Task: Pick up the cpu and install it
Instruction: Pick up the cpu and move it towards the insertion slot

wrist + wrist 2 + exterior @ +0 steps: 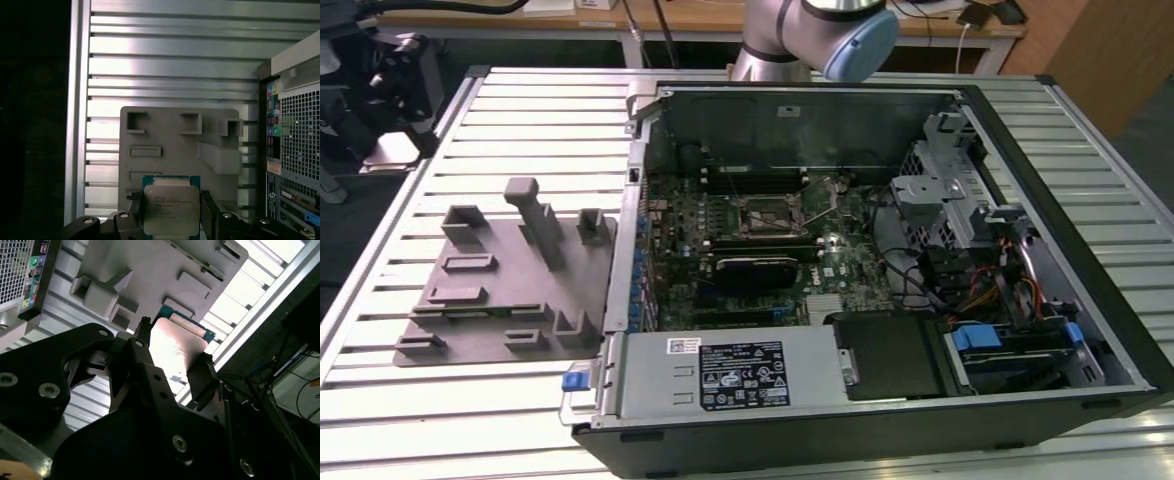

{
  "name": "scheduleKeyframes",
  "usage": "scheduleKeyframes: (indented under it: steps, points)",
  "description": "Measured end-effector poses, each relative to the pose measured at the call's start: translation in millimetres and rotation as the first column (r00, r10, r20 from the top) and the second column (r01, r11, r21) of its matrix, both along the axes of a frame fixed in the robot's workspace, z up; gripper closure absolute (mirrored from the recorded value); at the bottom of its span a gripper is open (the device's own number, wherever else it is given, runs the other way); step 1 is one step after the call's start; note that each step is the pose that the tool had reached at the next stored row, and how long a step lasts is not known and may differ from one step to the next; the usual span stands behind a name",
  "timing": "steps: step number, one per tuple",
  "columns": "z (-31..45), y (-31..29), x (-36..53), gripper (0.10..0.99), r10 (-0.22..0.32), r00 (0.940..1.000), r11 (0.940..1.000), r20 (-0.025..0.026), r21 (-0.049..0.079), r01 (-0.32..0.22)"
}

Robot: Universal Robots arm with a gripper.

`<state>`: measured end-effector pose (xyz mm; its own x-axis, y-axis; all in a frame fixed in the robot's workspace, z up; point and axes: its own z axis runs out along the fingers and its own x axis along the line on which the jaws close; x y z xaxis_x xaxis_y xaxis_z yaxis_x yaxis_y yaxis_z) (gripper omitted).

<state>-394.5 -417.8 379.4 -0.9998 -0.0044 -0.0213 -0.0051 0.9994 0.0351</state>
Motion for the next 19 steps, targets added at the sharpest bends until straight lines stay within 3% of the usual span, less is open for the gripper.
scheduleKeyframes:
  steps: [19]
  points:
    - [0.0,0.0,28.7,0.545,0.0,1.0,1.0,0.0,0.0,0.0]
